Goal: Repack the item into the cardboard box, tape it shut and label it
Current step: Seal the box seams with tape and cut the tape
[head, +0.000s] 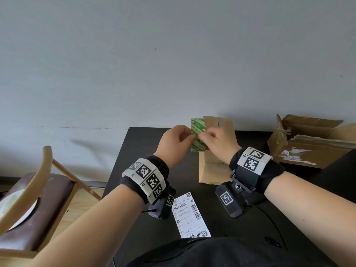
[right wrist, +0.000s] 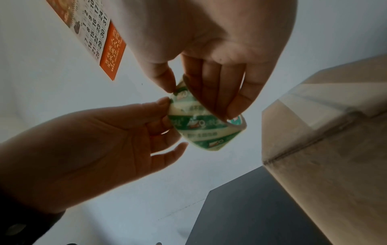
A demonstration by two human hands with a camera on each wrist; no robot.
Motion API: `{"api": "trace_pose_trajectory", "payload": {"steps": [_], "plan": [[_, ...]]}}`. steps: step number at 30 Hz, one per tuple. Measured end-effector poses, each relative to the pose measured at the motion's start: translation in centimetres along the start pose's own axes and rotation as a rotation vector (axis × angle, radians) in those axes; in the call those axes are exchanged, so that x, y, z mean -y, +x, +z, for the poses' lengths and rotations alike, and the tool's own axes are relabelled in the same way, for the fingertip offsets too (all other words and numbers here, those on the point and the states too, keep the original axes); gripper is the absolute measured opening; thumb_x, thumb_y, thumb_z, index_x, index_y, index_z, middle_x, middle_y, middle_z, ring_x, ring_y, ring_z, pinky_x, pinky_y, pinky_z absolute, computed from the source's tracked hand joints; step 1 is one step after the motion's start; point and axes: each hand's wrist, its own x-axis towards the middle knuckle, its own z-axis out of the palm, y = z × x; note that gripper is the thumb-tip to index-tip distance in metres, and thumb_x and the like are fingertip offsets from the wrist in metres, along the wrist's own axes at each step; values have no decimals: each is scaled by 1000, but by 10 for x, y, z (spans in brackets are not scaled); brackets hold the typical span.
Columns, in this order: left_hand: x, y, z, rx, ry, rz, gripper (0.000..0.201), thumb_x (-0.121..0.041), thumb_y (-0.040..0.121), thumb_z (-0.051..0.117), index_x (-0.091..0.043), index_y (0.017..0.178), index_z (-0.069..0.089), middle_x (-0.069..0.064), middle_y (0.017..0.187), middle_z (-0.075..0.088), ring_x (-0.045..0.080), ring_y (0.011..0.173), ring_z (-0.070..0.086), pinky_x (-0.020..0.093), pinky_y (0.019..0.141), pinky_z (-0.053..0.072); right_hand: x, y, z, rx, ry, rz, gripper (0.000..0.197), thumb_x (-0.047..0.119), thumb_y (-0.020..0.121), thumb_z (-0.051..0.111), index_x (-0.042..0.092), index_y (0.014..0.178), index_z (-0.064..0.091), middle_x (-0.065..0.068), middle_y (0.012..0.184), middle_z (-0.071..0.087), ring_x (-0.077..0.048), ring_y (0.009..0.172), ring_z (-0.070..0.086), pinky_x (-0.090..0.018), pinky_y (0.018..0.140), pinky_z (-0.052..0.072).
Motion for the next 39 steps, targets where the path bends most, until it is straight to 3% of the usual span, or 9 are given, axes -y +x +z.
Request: {"api": "trace_pose_trajectory", "payload": {"steps": [6, 10, 14, 19, 26, 30, 33, 36, 39], "plan": [[1, -3, 0, 22, 40, 85, 1, -11, 88, 60, -11, 88, 60, -3, 83, 65, 13, 79, 64, 19, 73, 50, 0, 1, 1, -6, 153, 67, 50, 34, 80, 50, -16, 78, 55, -34, 79, 57, -26, 70, 53, -39, 68, 47], [1, -4, 1, 52, 27, 90, 3, -9, 88, 59, -12, 89, 60, 0, 88, 66, 14, 80, 64, 17, 74, 50, -1, 2, -2, 2, 197, 73, 34, 20, 92, 48, -9, 79, 62, -10, 70, 59, -20, 72, 59, -40, 75, 55], [-2, -1, 2, 40, -37, -16, 3, -14, 92, 56, -12, 90, 58, -10, 79, 57, 3, 71, 54, 8, 65, 43, -1, 1, -4, 46, 207, 27, 20, 12, 91, 49, 10, 72, 55, -8, 78, 60, -21, 80, 61, -39, 78, 54], [-2, 5, 1, 66, -265, -215, 11, -19, 93, 54, -16, 84, 60, 13, 90, 66, 28, 85, 62, 45, 88, 52, -2, -3, -2, 111, 80, -33, 18, 6, 86, 54, 16, 101, 57, 2, 93, 63, -12, 87, 60, -17, 73, 48], [-9, 4, -7, 56, -735, -433, 21, -14, 100, 43, -6, 89, 59, 4, 78, 67, 7, 62, 66, 18, 60, 54, 0, -4, -1, 153, 53, -47, 20, 7, 87, 55, 13, 106, 59, 2, 96, 65, -11, 88, 61, -12, 72, 45], [-2, 7, -3, -11, -238, -331, 31, -29, 97, 48, -3, 110, 60, 4, 94, 68, 10, 73, 64, 21, 65, 47, -1, 0, 0, 111, 79, -16, 18, 8, 89, 52, 9, 104, 62, -2, 92, 68, -13, 83, 63, -17, 67, 48], [5, 0, -2, 28, 138, -94, 53, -39, 92, 53, -17, 139, 40, 1, 127, 49, 14, 114, 50, 27, 95, 42, 0, 2, -1, 78, 161, 33, 14, 9, 89, 51, 9, 96, 64, -1, 80, 65, -15, 76, 62, -22, 66, 50], [5, -3, 0, 223, 172, 63, 56, -33, 96, 50, -21, 146, 29, -1, 145, 39, 11, 136, 29, 15, 104, 21, -1, 3, -5, 71, 247, 89, 18, 7, 87, 51, 14, 76, 63, -3, 72, 61, -18, 73, 60, -34, 74, 51], [6, 0, 2, 244, 95, 41, 57, -31, 96, 49, -22, 147, 27, 1, 144, 40, 10, 136, 27, 13, 102, 20, -1, 2, -6, 81, 349, 117, 18, 6, 85, 52, 15, 80, 67, -5, 74, 65, -18, 73, 64, -37, 76, 54]]}}
